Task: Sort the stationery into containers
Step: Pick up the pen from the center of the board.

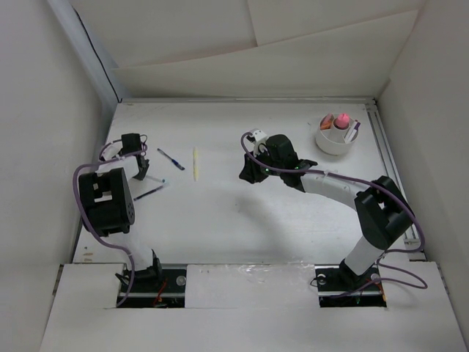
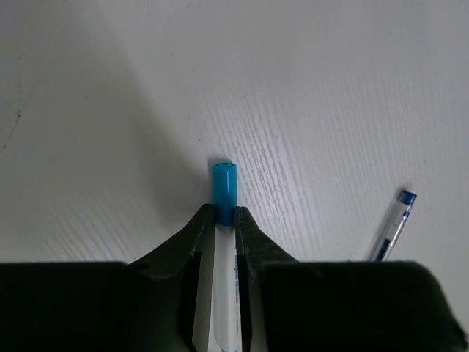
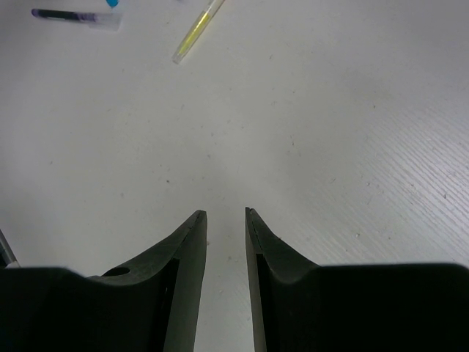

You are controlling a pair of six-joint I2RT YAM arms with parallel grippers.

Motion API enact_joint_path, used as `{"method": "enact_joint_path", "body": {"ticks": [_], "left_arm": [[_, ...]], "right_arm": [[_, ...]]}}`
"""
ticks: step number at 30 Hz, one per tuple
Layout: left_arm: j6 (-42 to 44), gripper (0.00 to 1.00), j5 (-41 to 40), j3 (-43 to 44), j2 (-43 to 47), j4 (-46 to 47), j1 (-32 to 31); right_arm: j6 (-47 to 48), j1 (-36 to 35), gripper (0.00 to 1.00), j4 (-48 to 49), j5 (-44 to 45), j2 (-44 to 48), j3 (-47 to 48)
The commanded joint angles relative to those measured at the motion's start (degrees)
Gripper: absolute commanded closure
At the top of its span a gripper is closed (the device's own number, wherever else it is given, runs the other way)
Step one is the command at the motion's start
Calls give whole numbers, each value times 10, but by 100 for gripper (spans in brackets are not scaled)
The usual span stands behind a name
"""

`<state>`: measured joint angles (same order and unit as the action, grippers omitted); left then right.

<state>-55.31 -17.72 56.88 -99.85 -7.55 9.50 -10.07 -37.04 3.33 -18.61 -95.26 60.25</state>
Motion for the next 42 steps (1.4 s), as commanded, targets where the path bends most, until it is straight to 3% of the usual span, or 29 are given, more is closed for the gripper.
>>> {"method": "enact_joint_path", "body": {"ticks": [1, 8, 19, 23, 30, 31, 35, 42], "left_arm": [[6, 100, 8, 11, -15, -9, 5], [6, 100, 37, -6, 10, 31, 5], [17, 100, 63, -20, 167, 66, -18], [30, 100, 86, -55, 231, 107, -39], [93, 100, 124, -100, 299, 195, -148], [93, 100, 132, -106, 306, 218, -157], [91, 100, 215, -166, 341, 317, -164], [108, 100, 351, -220, 367, 389, -164]], "right_arm": [[2, 4, 66, 12, -11, 28, 12], [7, 4, 66, 12, -5, 28, 12], [13, 10, 66, 31, 6, 60, -11], [13, 22, 66, 53, -36, 74, -25], [13, 47, 57, 65, -128, 95, -31], [13, 47, 52, 65, -140, 100, -31], [13, 59, 43, 65, -172, 128, -31], [-6, 76, 28, 65, -228, 134, -4]]}}
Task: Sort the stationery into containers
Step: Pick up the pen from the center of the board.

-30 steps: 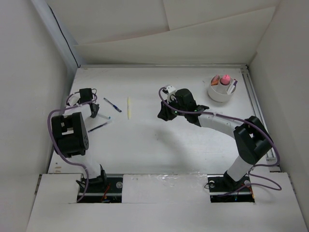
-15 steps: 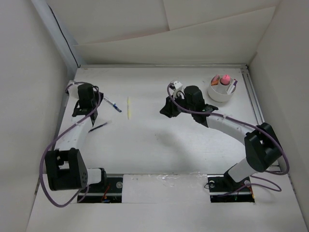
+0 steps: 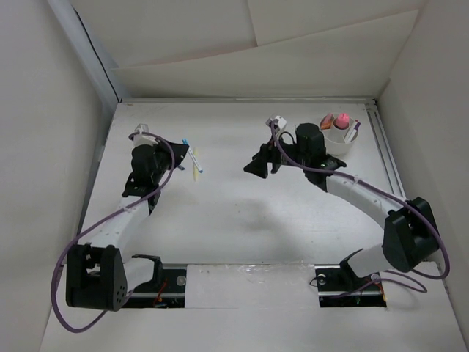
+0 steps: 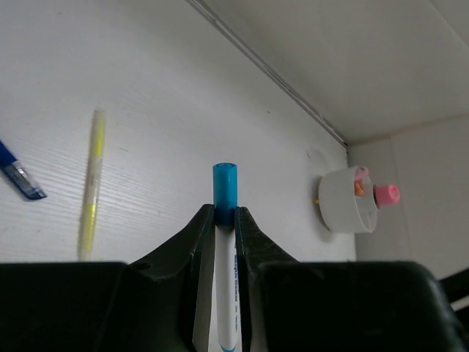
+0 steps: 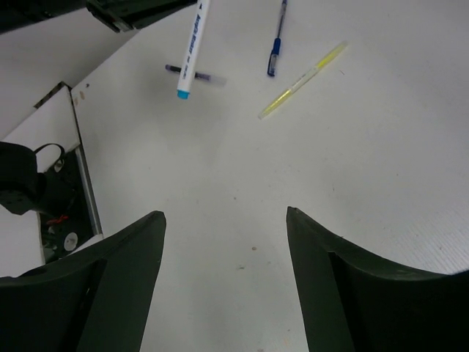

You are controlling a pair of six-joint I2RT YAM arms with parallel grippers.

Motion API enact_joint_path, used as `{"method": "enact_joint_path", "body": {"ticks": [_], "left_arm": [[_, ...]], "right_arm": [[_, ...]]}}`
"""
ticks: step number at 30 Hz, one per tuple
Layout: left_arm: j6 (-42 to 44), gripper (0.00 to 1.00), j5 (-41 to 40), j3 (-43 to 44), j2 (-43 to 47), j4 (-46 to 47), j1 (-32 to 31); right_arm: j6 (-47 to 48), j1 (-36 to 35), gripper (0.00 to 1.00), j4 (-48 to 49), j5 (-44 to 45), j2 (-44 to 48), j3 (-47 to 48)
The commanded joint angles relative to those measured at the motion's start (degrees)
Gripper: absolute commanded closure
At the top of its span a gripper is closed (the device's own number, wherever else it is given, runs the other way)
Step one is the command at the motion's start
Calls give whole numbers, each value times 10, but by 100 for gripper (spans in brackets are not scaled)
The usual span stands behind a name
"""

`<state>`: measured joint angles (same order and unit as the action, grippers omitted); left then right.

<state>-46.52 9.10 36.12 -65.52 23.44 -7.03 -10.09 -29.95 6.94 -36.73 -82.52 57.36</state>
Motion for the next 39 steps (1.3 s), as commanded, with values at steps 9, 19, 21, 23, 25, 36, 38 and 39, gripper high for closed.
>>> {"method": "enact_joint_path", "body": {"ticks": [9, 19, 21, 23, 25, 36, 38, 39], "left_arm": [[32, 100, 216, -59, 23, 195, -4], [56, 100, 277, -78, 2, 251, -34], [56, 100, 283, -78, -3, 264, -41], [56, 100, 289, -78, -9, 271, -55], [61, 100, 295, -72, -15, 271, -62], [77, 100, 308, -72, -30, 278, -85], [77, 100, 308, -72, -30, 278, -85], [77, 100, 308, -72, -30, 278, -85]], "right_arm": [[-12, -24, 27, 29, -76, -52, 97], [-28, -37, 27, 29, -83, -142, 185], [-41, -37, 27, 42, -83, -163, 197], [-56, -37, 27, 59, -83, -173, 203], [-74, -37, 27, 81, -83, -180, 209], [-130, -37, 36, 152, -111, -220, 210], [-136, -37, 39, 165, -111, -220, 204], [-142, -37, 41, 165, -116, -220, 204]]}}
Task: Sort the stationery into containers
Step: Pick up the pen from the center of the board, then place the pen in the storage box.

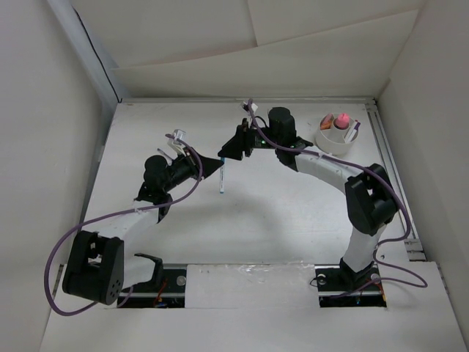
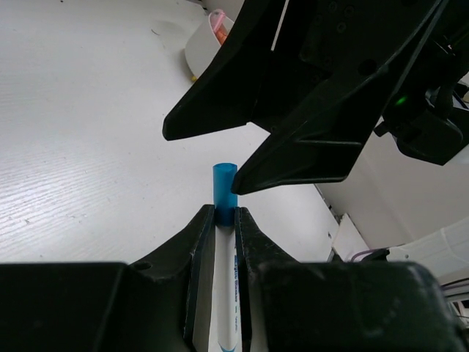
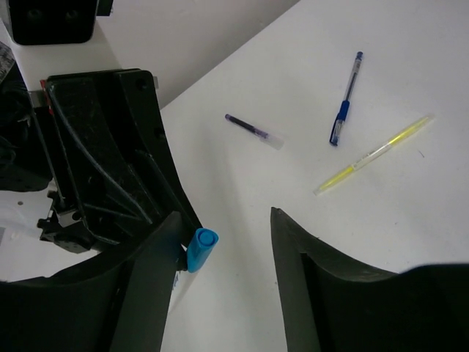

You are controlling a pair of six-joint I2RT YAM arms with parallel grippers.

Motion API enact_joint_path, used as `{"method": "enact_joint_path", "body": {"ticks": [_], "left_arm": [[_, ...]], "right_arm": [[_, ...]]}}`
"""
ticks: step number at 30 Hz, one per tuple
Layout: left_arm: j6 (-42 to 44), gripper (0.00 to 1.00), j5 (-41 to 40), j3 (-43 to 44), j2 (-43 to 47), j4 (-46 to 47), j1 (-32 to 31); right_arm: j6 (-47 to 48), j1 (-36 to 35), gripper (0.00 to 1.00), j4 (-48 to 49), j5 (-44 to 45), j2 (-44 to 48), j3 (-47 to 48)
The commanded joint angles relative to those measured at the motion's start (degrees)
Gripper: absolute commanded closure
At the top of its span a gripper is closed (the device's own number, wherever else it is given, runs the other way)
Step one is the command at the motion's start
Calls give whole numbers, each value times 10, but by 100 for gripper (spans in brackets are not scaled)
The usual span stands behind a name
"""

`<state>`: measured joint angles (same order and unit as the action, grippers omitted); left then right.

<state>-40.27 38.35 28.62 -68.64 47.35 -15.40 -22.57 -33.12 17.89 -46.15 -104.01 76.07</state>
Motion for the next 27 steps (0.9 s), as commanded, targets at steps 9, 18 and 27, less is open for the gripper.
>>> {"method": "enact_joint_path", "body": {"ticks": [9, 18, 27], "left_arm": [[9, 100, 16, 3, 1, 50, -2], [-2, 100, 10, 3, 1, 67, -2], [-25, 100, 5, 3, -4, 85, -2]], "right_arm": [[-22, -5, 51, 61, -22, -5, 6], [-34, -11, 47, 73, -22, -5, 0], [-34, -16, 64, 84, -22, -5, -11]]}}
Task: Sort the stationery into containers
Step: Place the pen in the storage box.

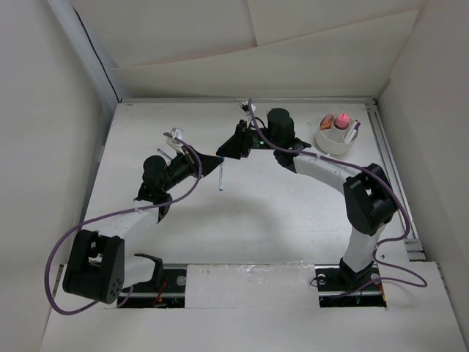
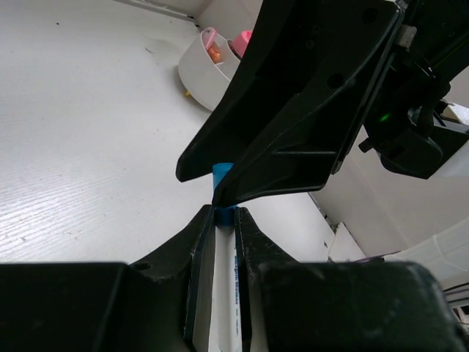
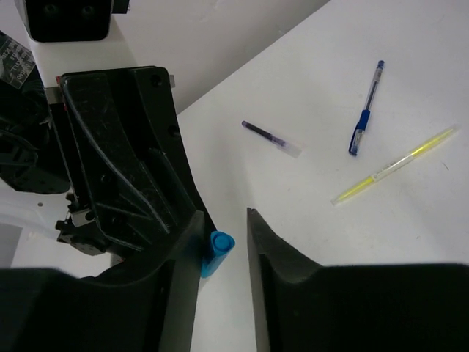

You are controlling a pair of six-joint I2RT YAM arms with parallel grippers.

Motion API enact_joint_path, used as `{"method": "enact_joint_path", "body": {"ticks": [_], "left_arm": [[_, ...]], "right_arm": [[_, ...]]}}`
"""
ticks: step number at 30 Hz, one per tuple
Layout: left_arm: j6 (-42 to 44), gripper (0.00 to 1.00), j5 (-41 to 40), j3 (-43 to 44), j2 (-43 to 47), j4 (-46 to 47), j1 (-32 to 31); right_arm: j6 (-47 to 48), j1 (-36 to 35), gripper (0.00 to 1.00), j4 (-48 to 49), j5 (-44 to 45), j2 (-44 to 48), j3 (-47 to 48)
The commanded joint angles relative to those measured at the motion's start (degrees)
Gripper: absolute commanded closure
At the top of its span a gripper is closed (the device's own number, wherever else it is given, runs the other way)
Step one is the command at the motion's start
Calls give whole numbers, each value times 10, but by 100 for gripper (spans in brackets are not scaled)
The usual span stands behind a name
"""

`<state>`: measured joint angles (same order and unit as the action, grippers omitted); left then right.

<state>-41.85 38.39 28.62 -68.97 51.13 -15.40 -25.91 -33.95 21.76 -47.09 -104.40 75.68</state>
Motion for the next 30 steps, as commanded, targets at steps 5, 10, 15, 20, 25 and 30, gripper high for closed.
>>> {"method": "enact_joint_path", "body": {"ticks": [5, 10, 15, 20, 25, 30], "left_arm": [[-10, 100, -7, -2, -1, 53, -2], [-15, 99, -7, -2, -6, 53, -2], [-15, 76, -7, -2, -6, 48, -2], [-15, 58, -7, 4, -6, 48, -2], [-15, 53, -7, 9, -1, 42, -2], [-10, 54, -7, 4, 10, 37, -2]], "right_arm": [[-5, -8, 80, 51, -6, -1, -7], [-11, -8, 89, 51, 7, 9, -12], [-11, 12, 90, 51, 19, 25, -25], [-11, 23, 91, 51, 24, 25, -37], [-11, 41, 92, 51, 24, 31, -37], [-11, 97, 92, 51, 24, 60, -63]]}}
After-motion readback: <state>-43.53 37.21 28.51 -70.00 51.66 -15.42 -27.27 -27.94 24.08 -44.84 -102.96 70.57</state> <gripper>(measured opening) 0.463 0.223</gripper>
